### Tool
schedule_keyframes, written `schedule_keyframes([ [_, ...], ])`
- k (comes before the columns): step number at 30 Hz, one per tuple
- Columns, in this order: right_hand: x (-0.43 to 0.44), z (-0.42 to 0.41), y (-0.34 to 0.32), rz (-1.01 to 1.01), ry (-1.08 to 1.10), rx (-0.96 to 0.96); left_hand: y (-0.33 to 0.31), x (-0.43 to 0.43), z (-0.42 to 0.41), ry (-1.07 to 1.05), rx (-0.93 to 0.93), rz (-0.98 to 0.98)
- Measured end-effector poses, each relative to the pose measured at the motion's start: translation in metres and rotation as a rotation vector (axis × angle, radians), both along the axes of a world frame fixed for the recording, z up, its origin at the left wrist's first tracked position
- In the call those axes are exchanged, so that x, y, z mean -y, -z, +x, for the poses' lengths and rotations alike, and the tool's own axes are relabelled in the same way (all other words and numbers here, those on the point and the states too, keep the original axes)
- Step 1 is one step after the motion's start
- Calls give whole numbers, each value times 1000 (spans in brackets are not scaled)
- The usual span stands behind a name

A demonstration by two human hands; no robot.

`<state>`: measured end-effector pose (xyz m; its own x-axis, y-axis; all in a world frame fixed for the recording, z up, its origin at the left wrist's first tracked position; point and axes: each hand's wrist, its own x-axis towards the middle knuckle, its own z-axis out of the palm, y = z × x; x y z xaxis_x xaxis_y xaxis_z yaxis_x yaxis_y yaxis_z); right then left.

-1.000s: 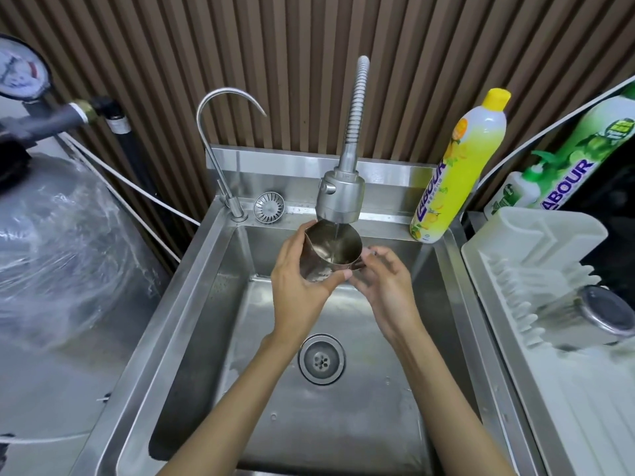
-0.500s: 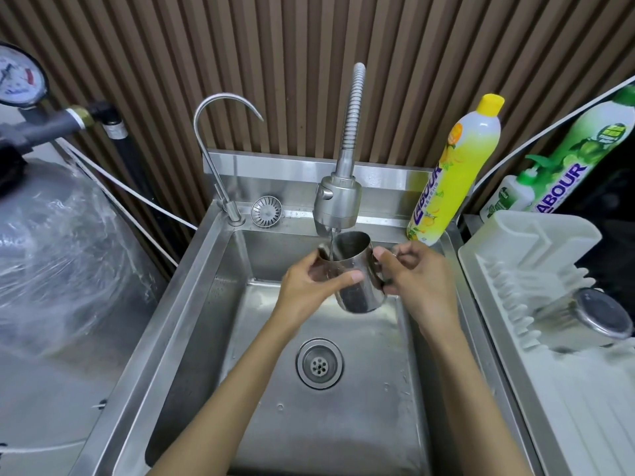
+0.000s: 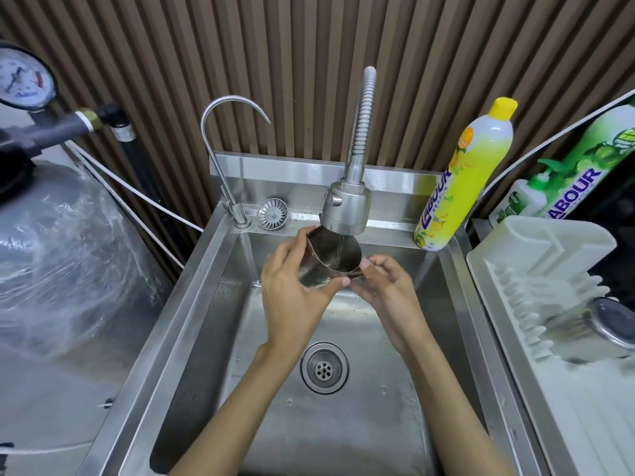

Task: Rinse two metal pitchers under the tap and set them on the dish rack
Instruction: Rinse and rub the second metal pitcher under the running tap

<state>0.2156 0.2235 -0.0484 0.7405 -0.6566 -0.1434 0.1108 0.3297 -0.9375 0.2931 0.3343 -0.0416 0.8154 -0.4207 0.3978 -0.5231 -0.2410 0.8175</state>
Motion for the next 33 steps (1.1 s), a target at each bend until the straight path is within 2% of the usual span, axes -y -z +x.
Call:
schedule_keyframes([
  [3,1,-3,-1,-54,28,-111,0,-2,1,-87,-44,152],
  [7,7,-15,-11,-202,88,-273,4,-2,-4,-16,-222,216],
  [12,11,-24,-21,-540,167,-330,12,4,-1,232,-582,-41],
  [14,7,-26,-23,-595,163,-280,15,9,1,301,-652,-166],
  [19,10,-17,-18,-310,84,-4,11,17,3,240,-438,-291],
  [23,10,-4,-8,-49,-23,90,-2,10,8,156,-222,-188],
  [28,6,-4,-5,-61,-40,-11,-12,-2,6,50,-47,32],
  [31,7,-9,-6,-142,15,-143,-11,-3,7,27,-110,140],
  [33,10,-13,-9,-195,62,-226,-11,-4,8,67,-240,161],
])
